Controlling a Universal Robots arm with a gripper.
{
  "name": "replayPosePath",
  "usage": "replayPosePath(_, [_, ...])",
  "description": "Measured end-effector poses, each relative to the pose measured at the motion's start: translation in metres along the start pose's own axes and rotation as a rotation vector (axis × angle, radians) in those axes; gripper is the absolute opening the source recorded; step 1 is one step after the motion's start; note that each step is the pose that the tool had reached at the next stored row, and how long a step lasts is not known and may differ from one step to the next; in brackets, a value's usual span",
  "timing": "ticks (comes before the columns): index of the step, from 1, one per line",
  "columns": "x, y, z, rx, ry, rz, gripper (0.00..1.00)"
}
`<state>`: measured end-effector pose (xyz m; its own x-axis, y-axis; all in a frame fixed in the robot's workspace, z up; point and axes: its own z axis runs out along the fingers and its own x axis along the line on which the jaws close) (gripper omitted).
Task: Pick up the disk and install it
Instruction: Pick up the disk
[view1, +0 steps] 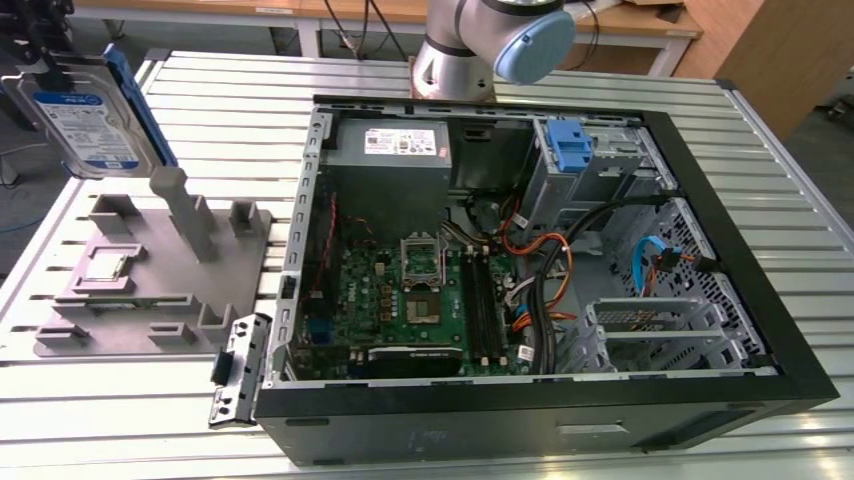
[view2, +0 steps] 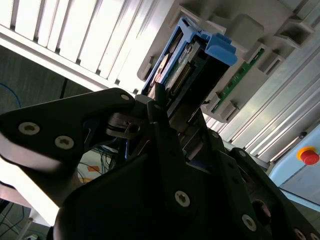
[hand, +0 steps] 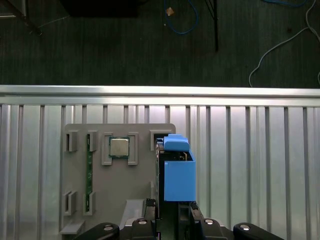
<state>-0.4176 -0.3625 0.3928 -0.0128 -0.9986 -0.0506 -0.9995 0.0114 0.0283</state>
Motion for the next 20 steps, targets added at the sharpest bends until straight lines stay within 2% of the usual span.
replayPosePath(11, [-0.0006, 0.0003, -0.0115, 0.0000, 0.0000, 0.000, 0.35])
replayPosePath(20, [-0.0014, 0.0008, -0.0271, 0.0000, 0.0000, 0.000, 0.35])
